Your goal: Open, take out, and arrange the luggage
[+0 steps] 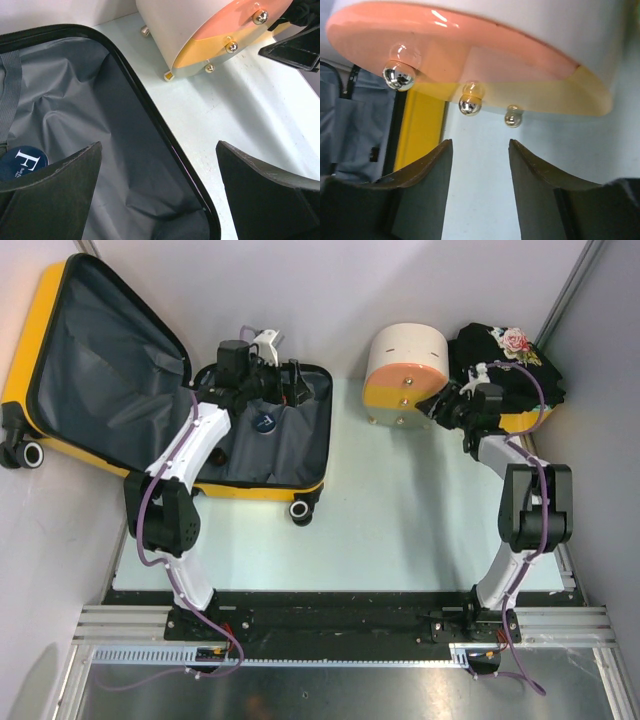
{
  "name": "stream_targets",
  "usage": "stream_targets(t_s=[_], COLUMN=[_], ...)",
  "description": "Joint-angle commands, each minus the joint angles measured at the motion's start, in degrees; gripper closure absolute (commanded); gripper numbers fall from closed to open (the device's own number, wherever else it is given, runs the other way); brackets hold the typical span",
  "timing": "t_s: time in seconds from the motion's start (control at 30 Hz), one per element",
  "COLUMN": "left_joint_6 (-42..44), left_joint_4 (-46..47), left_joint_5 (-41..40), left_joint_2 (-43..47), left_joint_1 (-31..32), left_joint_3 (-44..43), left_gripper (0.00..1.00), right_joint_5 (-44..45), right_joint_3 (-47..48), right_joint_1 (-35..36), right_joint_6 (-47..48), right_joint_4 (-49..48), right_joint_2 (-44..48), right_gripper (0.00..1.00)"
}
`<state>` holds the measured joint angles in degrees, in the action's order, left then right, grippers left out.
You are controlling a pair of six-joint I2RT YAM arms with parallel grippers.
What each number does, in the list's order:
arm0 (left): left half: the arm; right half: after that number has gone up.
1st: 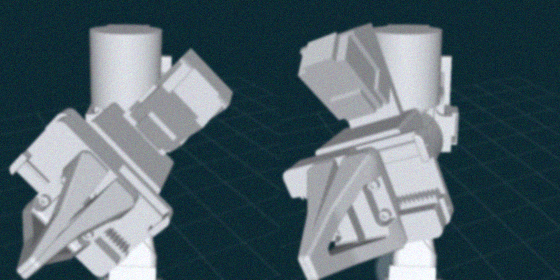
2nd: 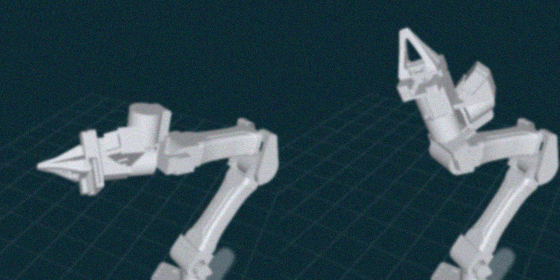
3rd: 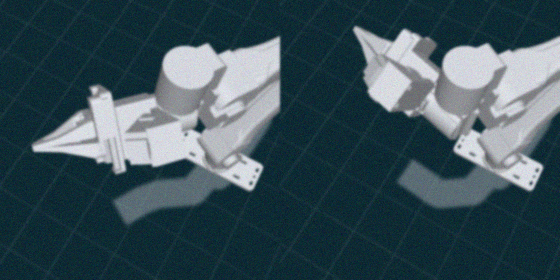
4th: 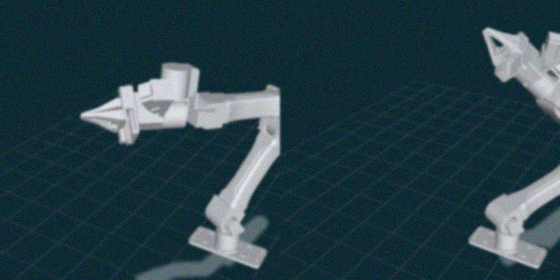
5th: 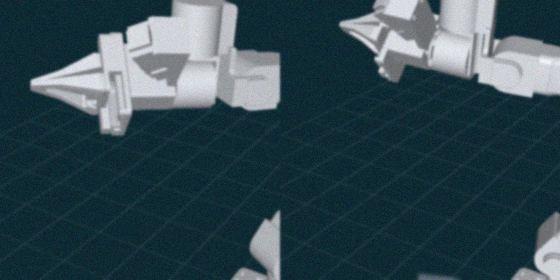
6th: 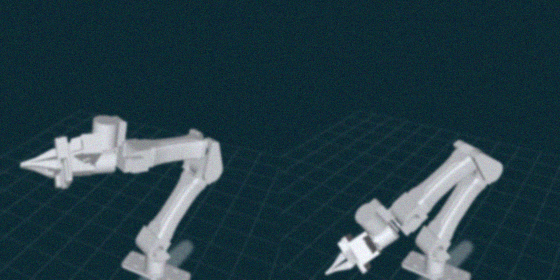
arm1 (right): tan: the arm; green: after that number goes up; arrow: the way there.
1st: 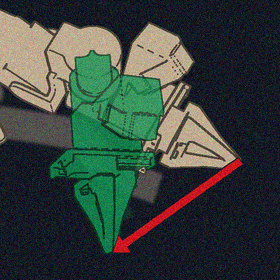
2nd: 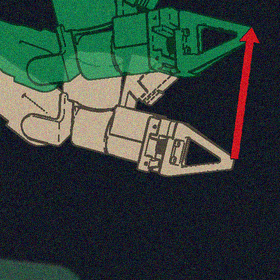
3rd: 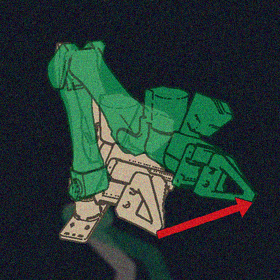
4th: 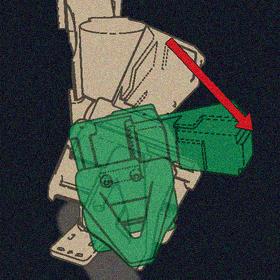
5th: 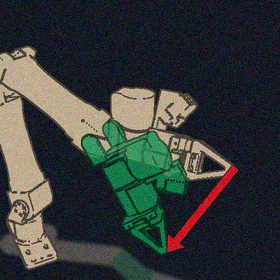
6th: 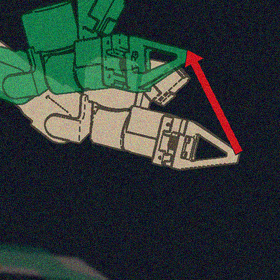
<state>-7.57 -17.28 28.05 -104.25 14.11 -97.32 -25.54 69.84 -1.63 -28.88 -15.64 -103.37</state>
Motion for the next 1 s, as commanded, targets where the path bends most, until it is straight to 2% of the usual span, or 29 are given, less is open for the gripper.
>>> stream_targets(t_s=[0.0,0.2,0.6,0.8,0.9,0.93,0.97], left_joint_6=[1.9,1.8,1.7,1.2,0.2,0.1,0.0], left_joint_4=[1.0,1.0,0.8,0.7,0.5,0.5,0.4], left_joint_5=[0.2,0.5,0.7,0.4,0.3,0.3,0.3], left_joint_2=[0.3,0.9,0.4,-0.3,-0.9,-1.0,-1.1], left_joint_1=[-0.3,-0.6,-1.8,-2.5,-3.0,-3.3,-3.4], left_joint_3=[-2.3,-1.2,-1.4,-1.6,-1.6,-1.6,-1.7], left_gripper=[0.0,0.0,0.0,0.0,0.0,0.0,0.0], right_joint_5=[-3.6,-1.3,2.2,3.3,3.5,3.5,3.3], right_joint_3=[0.0,1.0,9.5,11.3,11.3,11.3,11.3], right_joint_1=[1.5,4.3,5.0,4.4,4.4,4.4,4.4], right_joint_6=[-12.3,-17.2,-18.6,-20.2,-20.5,-20.4,-20.3], right_joint_4=[-9.4,-13.3,-10.7,-7.4,-5.8,-5.3,-5.1], right_joint_2=[-2.4,-6.6,-13.5,-13.7,-13.9,-14.0,-14.0], right_gripper=[0.46,0.44,0.44,0.45,0.54,0.64,0.69])
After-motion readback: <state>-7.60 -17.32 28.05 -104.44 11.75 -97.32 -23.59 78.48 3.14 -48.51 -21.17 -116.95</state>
